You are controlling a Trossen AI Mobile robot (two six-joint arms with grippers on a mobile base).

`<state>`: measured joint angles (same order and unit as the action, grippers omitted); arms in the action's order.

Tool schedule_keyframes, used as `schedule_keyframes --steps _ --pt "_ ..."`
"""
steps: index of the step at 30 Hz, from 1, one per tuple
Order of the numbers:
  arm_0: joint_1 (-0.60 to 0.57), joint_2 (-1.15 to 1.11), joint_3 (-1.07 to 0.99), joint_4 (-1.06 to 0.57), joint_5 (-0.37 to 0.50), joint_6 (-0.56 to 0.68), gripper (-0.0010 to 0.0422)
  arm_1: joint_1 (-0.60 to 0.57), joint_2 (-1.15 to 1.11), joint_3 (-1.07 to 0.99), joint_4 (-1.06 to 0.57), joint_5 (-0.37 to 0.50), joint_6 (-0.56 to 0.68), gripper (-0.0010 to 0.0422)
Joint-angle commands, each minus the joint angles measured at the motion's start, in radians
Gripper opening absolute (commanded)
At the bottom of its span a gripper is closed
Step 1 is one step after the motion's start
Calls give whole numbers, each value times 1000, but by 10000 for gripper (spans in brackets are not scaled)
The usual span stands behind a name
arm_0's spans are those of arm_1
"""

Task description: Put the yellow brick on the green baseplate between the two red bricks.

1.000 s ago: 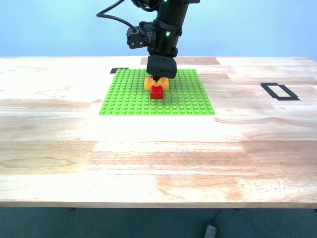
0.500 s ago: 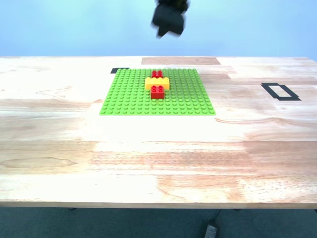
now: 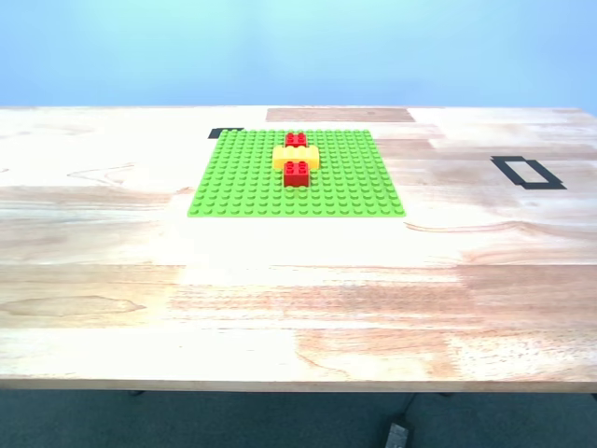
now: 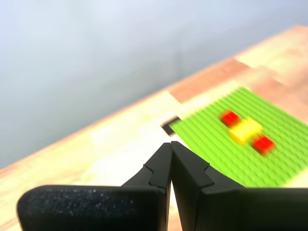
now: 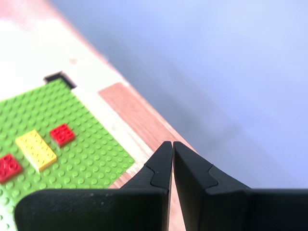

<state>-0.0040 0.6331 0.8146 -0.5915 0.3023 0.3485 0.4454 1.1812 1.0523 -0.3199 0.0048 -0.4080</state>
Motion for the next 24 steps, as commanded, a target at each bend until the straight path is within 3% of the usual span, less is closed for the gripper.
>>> schedule_keyframes --steps 1,5,10,12,21,24 --pt "1 -47 -76 138 -15 -48 0 -73 -169 -177 101 7 114 3" --pt "2 -123 -186 292 -18 -132 0 -175 -396 -391 200 42 267 3" --pt "2 -225 -347 444 -174 -251 0 -290 -640 -591 252 82 409 3" --pt "2 -272 -418 503 -184 -264 0 -321 -711 -640 245 83 451 3" --pt "2 -477 -649 576 -271 -338 0 -406 -1006 -798 249 86 461 -1" --pt "2 -544 -700 557 -269 -368 0 -419 -1097 -832 157 111 462 -1"
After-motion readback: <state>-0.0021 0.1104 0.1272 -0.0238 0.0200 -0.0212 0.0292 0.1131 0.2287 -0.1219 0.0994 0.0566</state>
